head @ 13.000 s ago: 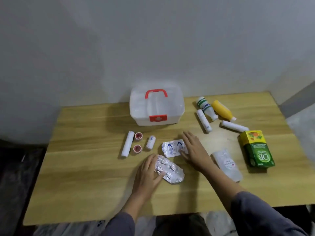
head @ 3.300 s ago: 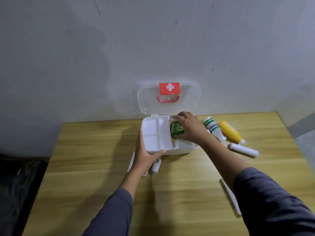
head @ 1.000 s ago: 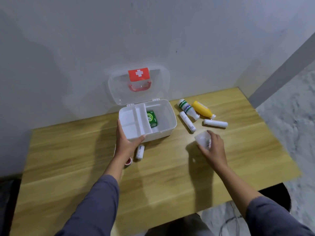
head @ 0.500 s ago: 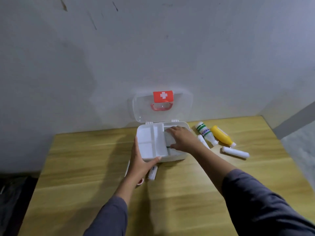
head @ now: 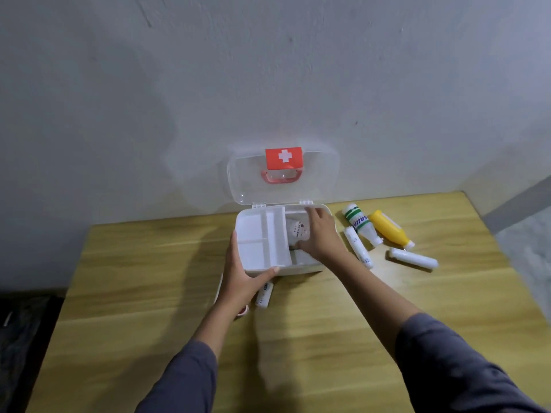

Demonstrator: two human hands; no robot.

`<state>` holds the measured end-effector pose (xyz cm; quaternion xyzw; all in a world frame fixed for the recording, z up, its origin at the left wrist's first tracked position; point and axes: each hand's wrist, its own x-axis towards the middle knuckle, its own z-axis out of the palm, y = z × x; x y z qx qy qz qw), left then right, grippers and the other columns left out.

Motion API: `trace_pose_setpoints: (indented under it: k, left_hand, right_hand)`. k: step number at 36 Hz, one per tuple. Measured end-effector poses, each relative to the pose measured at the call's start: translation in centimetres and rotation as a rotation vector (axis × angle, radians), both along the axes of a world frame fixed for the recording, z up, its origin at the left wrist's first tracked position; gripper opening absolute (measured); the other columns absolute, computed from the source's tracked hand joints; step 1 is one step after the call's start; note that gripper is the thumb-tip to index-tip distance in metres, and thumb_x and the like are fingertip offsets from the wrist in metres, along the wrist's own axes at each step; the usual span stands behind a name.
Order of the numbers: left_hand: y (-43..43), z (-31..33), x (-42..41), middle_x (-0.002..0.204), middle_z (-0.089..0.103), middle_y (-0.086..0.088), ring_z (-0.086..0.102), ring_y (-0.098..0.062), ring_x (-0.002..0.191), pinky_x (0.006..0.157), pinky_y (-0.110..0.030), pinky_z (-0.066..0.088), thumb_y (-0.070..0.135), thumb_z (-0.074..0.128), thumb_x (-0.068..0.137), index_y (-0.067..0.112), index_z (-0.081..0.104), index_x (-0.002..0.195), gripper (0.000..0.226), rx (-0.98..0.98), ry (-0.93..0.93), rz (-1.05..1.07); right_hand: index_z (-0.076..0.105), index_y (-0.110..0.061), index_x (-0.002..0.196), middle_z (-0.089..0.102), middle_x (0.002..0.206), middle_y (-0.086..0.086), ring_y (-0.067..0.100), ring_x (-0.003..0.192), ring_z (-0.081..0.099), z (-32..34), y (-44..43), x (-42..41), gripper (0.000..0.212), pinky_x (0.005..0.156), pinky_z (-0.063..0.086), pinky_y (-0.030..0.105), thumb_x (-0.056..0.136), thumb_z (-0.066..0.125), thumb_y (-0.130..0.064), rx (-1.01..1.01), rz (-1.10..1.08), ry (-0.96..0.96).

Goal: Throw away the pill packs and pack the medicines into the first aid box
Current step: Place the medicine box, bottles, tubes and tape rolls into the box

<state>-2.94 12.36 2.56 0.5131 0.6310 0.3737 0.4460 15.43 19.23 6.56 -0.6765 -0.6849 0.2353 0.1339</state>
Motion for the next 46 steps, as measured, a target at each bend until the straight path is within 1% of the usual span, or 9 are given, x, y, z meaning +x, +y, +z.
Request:
trace_pose_setpoints:
  k: [6, 18, 27, 30, 33, 37, 41, 44, 46]
  left_hand:
    - [0.0, 0.2, 0.1, 0.147, 0.019, 0.019, 0.023, 0.0, 0.135, 0.113, -0.039, 0.029, 0.039, 0.085, 0.058, 0.036, 0.008, 0.146, 0.117, 0.026, 0.029, -0.007]
    - [0.0, 0.2, 0.2, 0.144, 0.015, 0.023, 0.018, 0.002, 0.134, 0.11, -0.029, 0.025, 0.037, 0.085, 0.062, 0.034, 0.003, 0.147, 0.118, 0.016, 0.044, 0.006]
    - [0.1, 0.3, 0.0, 0.15, 0.016, 0.018, 0.02, 0.0, 0.135, 0.111, -0.029, 0.025, 0.036, 0.085, 0.062, 0.034, 0.004, 0.147, 0.117, 0.021, 0.044, -0.016]
    - [0.0, 0.3, 0.0, 0.153, 0.015, 0.015, 0.019, -0.002, 0.137, 0.112, -0.031, 0.025, 0.037, 0.085, 0.062, 0.033, 0.003, 0.147, 0.118, 0.016, 0.039, -0.027]
    - [0.0, 0.5, 0.0, 0.149, 0.014, 0.019, 0.018, 0.001, 0.135, 0.111, -0.029, 0.025, 0.035, 0.084, 0.063, 0.033, 0.002, 0.147, 0.117, 0.011, 0.036, -0.027]
    - [0.0, 0.6, 0.2, 0.148, 0.013, 0.022, 0.017, 0.003, 0.135, 0.11, -0.027, 0.025, 0.035, 0.084, 0.063, 0.033, 0.003, 0.147, 0.117, 0.003, 0.025, -0.014]
    - [0.0, 0.6, 0.3, 0.151, 0.012, 0.017, 0.016, 0.003, 0.134, 0.105, -0.023, 0.024, 0.034, 0.084, 0.064, 0.033, 0.003, 0.147, 0.116, -0.018, 0.036, 0.003]
    - [-0.1, 0.7, 0.4, 0.153, 0.011, 0.017, 0.016, 0.001, 0.136, 0.106, -0.024, 0.024, 0.035, 0.084, 0.063, 0.034, 0.002, 0.147, 0.117, -0.025, 0.036, 0.011]
    - [-0.1, 0.8, 0.4, 0.15, 0.012, 0.018, 0.016, 0.003, 0.134, 0.103, -0.021, 0.024, 0.03, 0.084, 0.065, 0.033, 0.002, 0.147, 0.116, -0.029, 0.026, 0.022]
  right_hand:
    - [0.039, 0.001, 0.126, 0.047, 0.127, 0.022, 0.034, 0.117, 0.045, -0.4, 0.5, -0.6, 0.055, 0.099, 0.038, 0.035, 0.078, 0.063, -0.009, -0.076, -0.08, -0.052]
    - [0.045, -0.009, 0.133, 0.047, 0.137, 0.013, 0.027, 0.125, 0.043, 0.3, 1.1, -0.3, 0.057, 0.102, 0.036, 0.031, 0.08, 0.067, -0.012, -0.098, 0.15, 0.154]
    - [0.035, -0.002, 0.135, 0.039, 0.139, 0.015, 0.028, 0.125, 0.042, -0.8, -0.7, -0.5, 0.063, 0.1, 0.039, 0.032, 0.083, 0.066, -0.017, -0.076, -0.264, 0.24]
    - [0.052, 0.0, 0.115, 0.058, 0.116, 0.013, 0.025, 0.103, 0.054, -1.1, 0.2, -0.8, 0.042, 0.083, 0.046, 0.029, 0.081, 0.067, -0.02, -0.139, -0.269, 0.246]
    - [0.055, -0.011, 0.079, 0.056, 0.073, -0.001, 0.018, 0.074, 0.049, -0.9, 0.3, -1.4, 0.011, 0.052, 0.033, 0.017, 0.083, 0.065, -0.015, -0.138, -0.205, 0.302]
    - [0.064, -0.008, 0.098, 0.066, 0.093, 0.009, 0.018, 0.077, 0.055, -0.8, 0.4, -1.5, 0.015, 0.063, 0.039, 0.021, 0.084, 0.063, -0.012, -0.121, -0.141, 0.322]
    - [0.06, -0.005, 0.113, 0.064, 0.112, 0.013, 0.022, 0.101, 0.06, -0.5, 0.5, 0.8, 0.03, 0.08, 0.045, 0.018, 0.084, 0.063, -0.011, 0.016, -0.197, 0.39]
    - [0.061, -0.002, 0.113, 0.064, 0.114, 0.013, 0.02, 0.102, 0.061, 0.6, 0.8, 4.0, 0.029, 0.07, 0.04, 0.0, 0.084, 0.06, -0.007, 0.207, -0.351, 0.502]
    - [0.062, -0.003, 0.109, 0.065, 0.111, 0.014, 0.022, 0.101, 0.061, 0.6, 0.9, 6.4, 0.025, 0.068, 0.039, 0.006, 0.084, 0.057, -0.006, 0.293, -0.452, 0.523]
